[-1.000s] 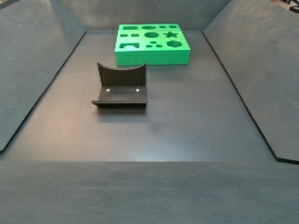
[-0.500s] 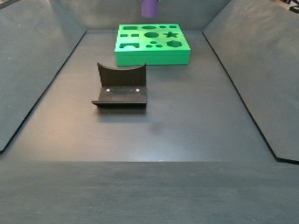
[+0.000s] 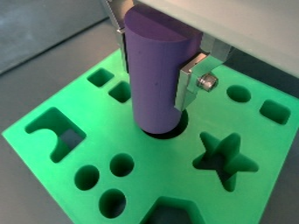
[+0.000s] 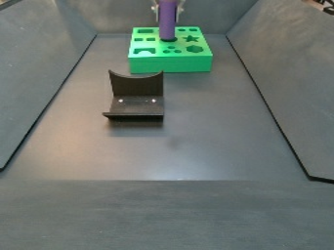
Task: Insert the round object.
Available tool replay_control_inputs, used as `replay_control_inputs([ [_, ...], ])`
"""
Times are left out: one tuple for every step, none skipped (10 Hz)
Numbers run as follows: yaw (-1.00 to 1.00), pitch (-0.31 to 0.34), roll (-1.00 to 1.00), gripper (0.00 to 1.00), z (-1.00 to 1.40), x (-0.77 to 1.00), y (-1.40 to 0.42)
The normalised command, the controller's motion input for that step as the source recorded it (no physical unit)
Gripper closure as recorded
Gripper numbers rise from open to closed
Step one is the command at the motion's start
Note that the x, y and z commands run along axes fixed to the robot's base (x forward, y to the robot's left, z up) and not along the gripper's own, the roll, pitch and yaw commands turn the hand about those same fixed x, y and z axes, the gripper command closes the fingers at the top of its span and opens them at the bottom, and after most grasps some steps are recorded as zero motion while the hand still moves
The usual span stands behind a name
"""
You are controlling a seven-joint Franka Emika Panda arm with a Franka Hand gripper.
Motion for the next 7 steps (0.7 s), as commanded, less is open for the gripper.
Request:
replay_control_inputs([
  [-0.13, -0.051, 0.06, 1.00, -0.80, -0.12, 0.00],
  [-0.13, -0.027, 0.12, 1.00, -0.83, -0.11, 0.00],
  [-0.19, -0.039, 0.07, 1.00, -0.78, -0.34, 0.08],
  [-0.24, -0.060, 0.03, 1.00, -0.79, -0.50, 0.08],
  [-0.25, -0.053, 0.05, 1.00, -0.78, -0.53, 0.07],
  [0.02, -0.070, 0.05, 1.00, -1.00, 0.13, 0.00],
  [0.00, -0.024, 0.02, 1.00, -1.00, 0.27, -0.11],
])
